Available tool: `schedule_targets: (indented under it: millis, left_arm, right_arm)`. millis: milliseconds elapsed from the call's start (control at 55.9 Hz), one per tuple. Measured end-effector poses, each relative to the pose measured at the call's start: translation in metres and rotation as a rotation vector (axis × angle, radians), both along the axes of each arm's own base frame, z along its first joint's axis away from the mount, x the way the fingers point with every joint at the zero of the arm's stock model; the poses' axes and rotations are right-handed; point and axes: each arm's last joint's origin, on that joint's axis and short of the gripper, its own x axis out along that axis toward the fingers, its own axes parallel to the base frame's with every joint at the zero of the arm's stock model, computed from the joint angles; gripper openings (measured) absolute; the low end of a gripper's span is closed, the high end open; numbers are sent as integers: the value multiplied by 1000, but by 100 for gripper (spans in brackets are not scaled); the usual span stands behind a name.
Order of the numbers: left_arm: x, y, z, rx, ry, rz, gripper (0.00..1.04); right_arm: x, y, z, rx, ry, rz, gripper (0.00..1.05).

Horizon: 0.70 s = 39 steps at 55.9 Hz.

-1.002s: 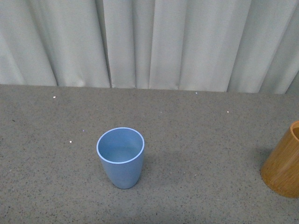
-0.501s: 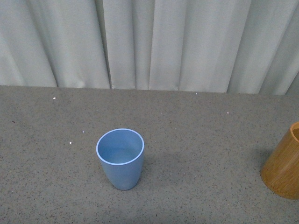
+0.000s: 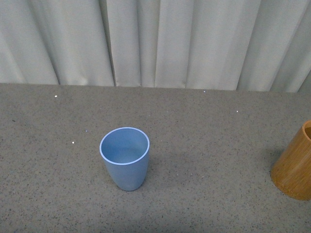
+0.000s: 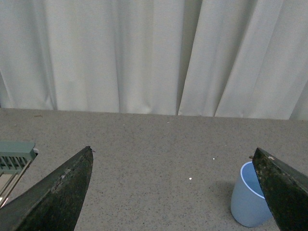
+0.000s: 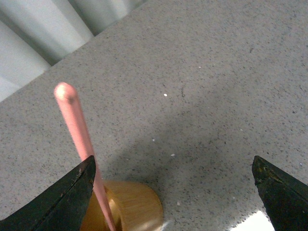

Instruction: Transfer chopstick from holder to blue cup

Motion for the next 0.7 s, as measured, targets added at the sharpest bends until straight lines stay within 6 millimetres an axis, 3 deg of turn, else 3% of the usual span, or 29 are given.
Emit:
schedule_targets:
  millis: [376, 698]
  left_arm:
    - [0, 0, 0, 0, 0, 0, 98]
    - [0, 0, 0, 0, 0, 0, 98]
  right_arm:
    - [13, 8, 6, -2, -11, 35, 95]
    - [45, 11, -17, 1, 47, 50, 94]
